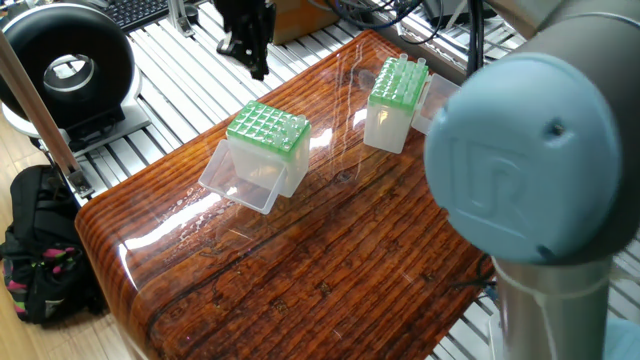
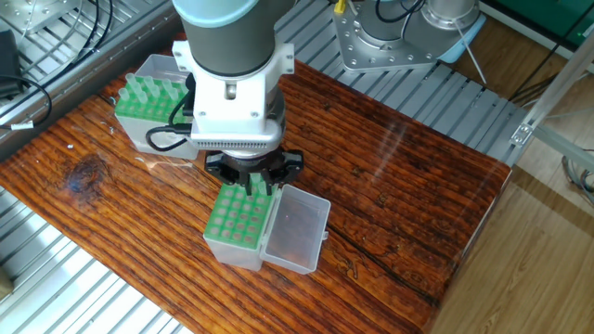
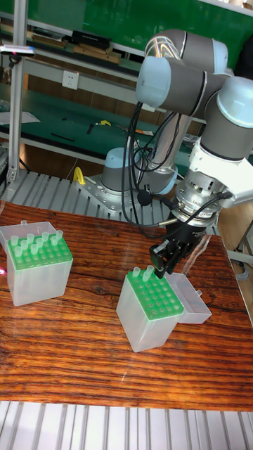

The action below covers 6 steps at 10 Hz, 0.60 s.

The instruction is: Transfer all large pipette tips from one holder to another

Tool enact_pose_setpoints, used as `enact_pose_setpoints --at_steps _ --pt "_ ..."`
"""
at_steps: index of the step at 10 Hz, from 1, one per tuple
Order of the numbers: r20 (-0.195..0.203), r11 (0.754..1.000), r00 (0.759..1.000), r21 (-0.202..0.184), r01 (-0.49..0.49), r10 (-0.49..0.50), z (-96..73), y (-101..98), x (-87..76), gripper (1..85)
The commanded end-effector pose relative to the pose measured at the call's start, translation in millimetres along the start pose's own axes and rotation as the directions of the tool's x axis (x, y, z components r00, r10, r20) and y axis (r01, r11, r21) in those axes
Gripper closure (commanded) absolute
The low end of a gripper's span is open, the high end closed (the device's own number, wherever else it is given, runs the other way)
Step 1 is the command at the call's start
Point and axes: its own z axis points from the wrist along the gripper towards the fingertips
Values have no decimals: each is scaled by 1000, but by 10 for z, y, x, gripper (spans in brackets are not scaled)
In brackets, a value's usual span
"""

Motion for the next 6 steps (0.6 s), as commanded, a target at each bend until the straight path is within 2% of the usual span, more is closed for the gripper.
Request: enact_pose_setpoints --at_steps 1,6 --pt "22 1000 1000 -12 16 -16 34 25 -52 540" --pt "25 999 999 -29 32 -31 72 95 30 540"
